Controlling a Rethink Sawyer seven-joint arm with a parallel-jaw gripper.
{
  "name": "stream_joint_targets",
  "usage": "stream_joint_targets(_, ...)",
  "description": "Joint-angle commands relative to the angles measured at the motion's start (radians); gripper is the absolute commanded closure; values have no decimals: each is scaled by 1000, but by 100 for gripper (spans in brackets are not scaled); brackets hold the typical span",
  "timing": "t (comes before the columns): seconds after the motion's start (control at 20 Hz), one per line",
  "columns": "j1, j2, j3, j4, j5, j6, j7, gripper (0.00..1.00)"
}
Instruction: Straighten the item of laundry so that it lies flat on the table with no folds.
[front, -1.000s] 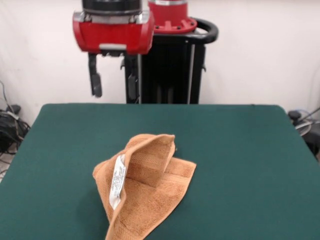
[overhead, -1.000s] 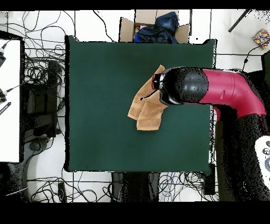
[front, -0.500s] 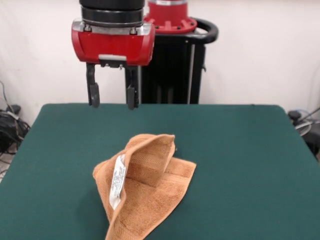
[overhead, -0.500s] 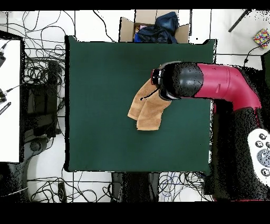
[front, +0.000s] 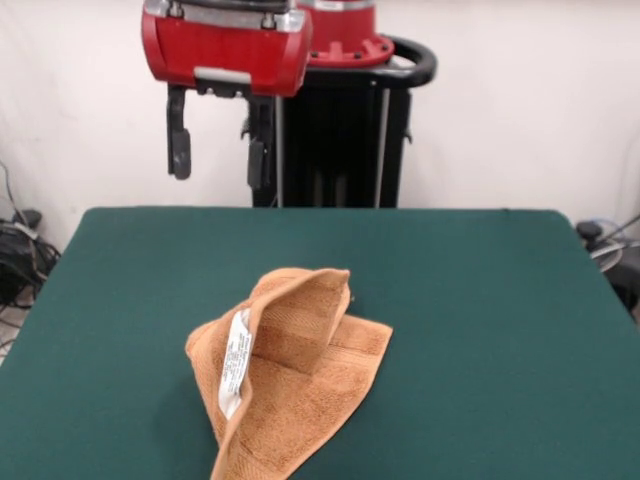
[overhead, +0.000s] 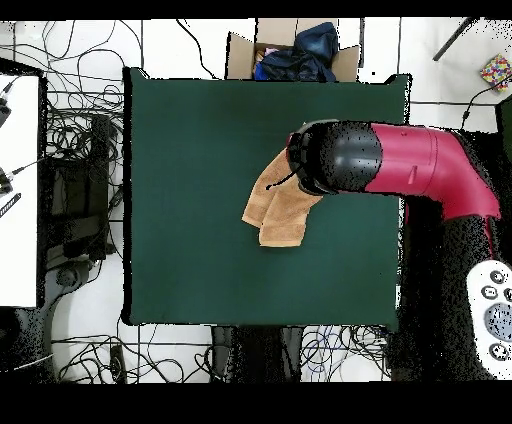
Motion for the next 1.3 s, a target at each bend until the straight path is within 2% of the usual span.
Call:
stream_joint_targets(0.05,42,21,-97,74,43,-51,269,0)
stream_joint_targets(0.8,92,42,-159,109,92,-108,245,0)
stream_joint_targets(1.3,138,56,-201,157,147,-164,273,0)
